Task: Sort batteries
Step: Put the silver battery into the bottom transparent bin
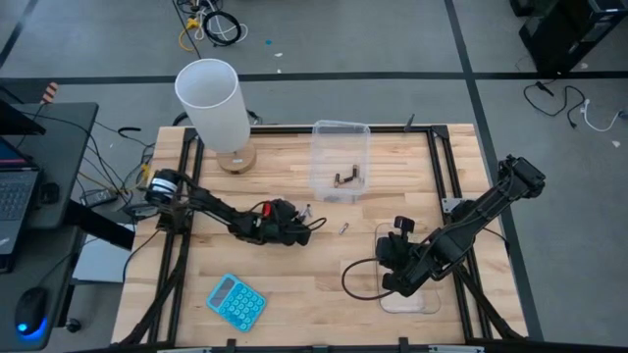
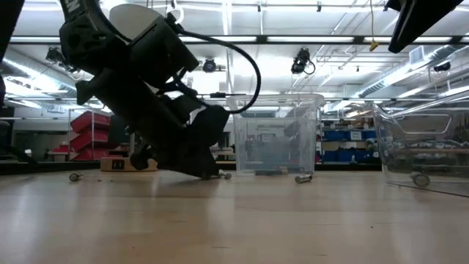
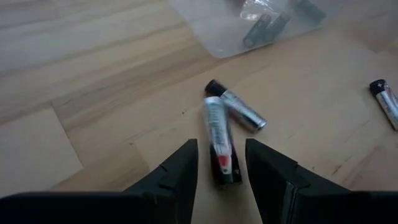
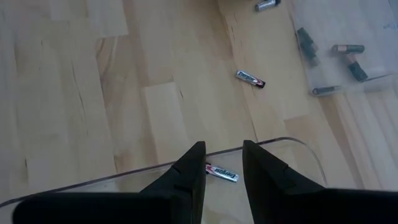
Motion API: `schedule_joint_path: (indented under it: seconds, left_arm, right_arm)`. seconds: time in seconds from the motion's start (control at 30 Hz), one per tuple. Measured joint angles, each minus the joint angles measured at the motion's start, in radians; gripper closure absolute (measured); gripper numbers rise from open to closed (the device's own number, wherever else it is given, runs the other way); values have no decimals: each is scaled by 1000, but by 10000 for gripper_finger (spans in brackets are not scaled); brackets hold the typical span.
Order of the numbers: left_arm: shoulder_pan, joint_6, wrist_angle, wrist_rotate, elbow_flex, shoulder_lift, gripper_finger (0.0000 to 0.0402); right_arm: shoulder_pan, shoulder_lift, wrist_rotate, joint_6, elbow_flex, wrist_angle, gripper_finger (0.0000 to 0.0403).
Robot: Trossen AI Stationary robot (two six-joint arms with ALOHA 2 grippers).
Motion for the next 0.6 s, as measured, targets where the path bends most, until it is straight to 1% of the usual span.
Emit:
schedule_joint_path:
  seconds: [0.2,0.37,0.47,0.6]
  left_arm:
    - [1,1,-19,3,2,4,264]
    - [2,6,-54,48,4,-2,269]
    - [1,8,-96,57,6,-3,288]
    - [-8,49,-126,59,6,-2,341]
  right_arm:
    - [0,0,-1,0,0,-1,311]
    - [0,0,-1,0,0,-1,311]
    - [0,0,-1,-7,0,0,311]
    - [0,0,-1,-11,0,0,311]
